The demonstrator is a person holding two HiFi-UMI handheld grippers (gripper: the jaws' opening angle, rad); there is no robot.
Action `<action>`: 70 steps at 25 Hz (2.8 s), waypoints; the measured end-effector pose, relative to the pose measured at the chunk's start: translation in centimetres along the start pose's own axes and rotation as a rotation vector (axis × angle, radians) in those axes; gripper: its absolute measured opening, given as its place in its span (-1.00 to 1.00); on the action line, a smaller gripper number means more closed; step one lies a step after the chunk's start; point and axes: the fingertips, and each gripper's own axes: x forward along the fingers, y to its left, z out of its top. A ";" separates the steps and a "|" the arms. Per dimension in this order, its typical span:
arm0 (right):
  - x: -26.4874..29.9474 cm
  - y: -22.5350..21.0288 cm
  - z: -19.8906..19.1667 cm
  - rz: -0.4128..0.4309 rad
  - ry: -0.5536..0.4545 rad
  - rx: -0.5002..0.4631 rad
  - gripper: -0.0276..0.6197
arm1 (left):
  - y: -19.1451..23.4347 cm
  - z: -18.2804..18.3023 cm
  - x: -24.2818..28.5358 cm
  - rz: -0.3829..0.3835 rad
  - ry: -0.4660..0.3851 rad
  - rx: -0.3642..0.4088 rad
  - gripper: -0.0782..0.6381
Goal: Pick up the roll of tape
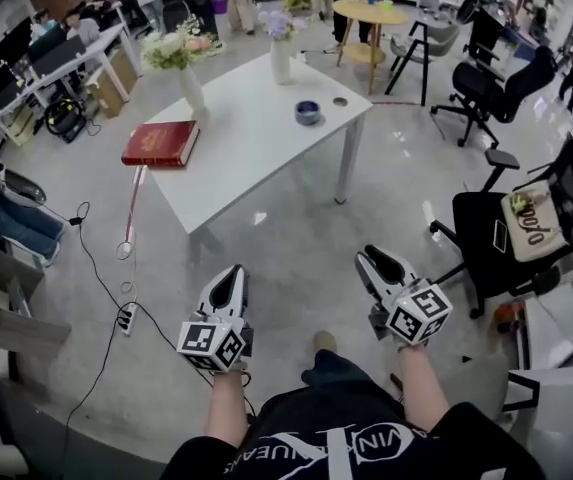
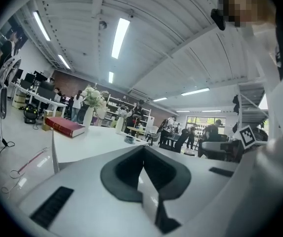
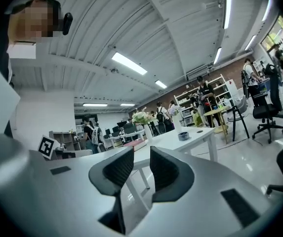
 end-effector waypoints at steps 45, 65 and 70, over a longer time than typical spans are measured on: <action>17.3 -19.0 6.0 0.057 0.043 0.111 -0.57 | 5.5 4.4 27.5 -0.002 0.011 -0.001 -0.78; 30.2 -25.7 7.0 0.032 0.116 0.155 -0.57 | 13.3 6.1 40.6 -0.047 0.064 -0.011 -0.78; 32.8 -27.3 7.2 0.023 0.125 0.163 -0.57 | 14.7 6.3 43.6 -0.060 0.067 -0.012 -0.78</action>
